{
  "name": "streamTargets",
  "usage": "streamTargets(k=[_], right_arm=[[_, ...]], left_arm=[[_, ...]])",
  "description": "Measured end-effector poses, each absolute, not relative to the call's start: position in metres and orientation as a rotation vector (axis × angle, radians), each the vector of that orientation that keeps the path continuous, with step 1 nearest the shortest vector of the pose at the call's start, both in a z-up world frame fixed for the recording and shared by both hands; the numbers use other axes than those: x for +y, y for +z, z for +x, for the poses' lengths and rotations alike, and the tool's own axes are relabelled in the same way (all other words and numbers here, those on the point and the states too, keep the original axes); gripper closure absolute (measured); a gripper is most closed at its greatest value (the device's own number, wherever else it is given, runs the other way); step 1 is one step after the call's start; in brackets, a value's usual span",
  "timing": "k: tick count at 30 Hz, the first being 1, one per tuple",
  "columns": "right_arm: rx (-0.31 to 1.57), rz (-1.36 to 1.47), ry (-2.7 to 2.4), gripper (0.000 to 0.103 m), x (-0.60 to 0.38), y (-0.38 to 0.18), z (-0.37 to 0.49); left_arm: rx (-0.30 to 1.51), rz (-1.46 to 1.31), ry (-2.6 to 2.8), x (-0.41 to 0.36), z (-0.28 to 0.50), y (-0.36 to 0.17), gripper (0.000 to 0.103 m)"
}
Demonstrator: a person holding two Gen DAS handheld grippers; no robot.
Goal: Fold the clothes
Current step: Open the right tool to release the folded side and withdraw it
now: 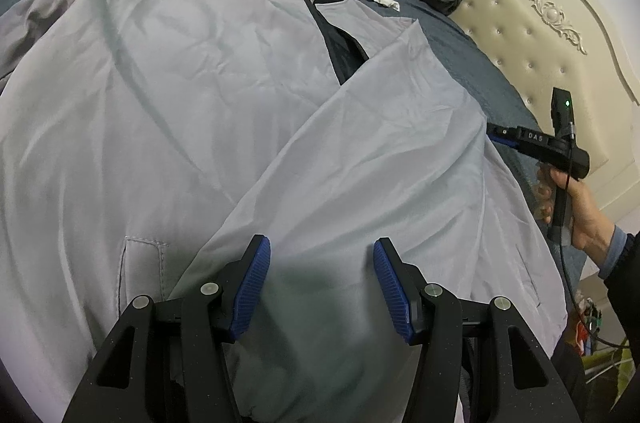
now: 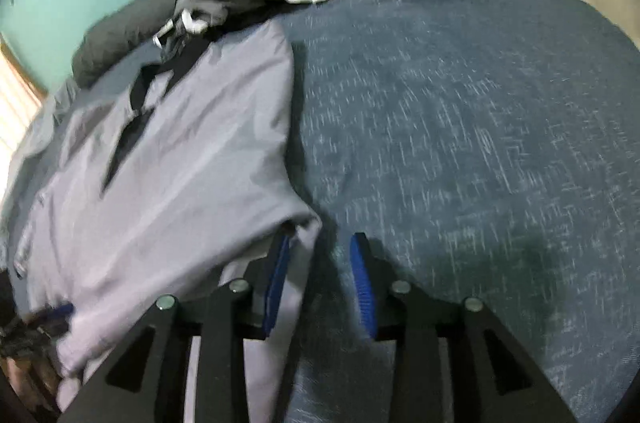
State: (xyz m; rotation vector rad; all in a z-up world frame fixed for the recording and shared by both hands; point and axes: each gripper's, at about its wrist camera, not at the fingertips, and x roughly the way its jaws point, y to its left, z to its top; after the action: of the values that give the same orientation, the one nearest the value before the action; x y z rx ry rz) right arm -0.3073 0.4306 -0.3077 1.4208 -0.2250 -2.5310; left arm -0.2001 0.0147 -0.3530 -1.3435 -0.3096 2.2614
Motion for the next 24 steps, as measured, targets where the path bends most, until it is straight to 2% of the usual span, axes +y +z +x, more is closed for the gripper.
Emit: streamTargets(k=[7, 8, 9, 10, 18, 24], right_arm=[[-0.353, 1.461, -2.476, 0.072, 0.429, -0.321, -0.314], [-0.348, 1.462, -2.480, 0.074, 0.428, -0.321, -0.315], [-0.343, 1.463, -2.484, 0.091, 0.427, -0.321, -0.316], [-0.332, 1.469, -2.502, 0.097, 0.427, -0.320, -0.317], [-0.138, 1.471, -2.661, 0.100, 0.419, -0.314, -0.312], [-0.125, 1.520, -2.648, 0.101, 0.420, -0.322, -0.316]], left_arm=[[-0.307, -1.345, 2.263, 0.017, -0.201, -0.353, 0.045], [-0.307, -1.345, 2.263, 0.016, -0.202, -0.353, 0.045], [-0.307, -1.346, 2.262, 0.016, -0.202, -0.353, 0.045], [-0.307, -1.346, 2.262, 0.017, -0.202, -0.353, 0.045], [-0.300, -1.346, 2.262, 0.017, -0.203, -0.354, 0.045], [-0.305, -1.349, 2.256, 0.016, -0.206, -0.356, 0.045]])
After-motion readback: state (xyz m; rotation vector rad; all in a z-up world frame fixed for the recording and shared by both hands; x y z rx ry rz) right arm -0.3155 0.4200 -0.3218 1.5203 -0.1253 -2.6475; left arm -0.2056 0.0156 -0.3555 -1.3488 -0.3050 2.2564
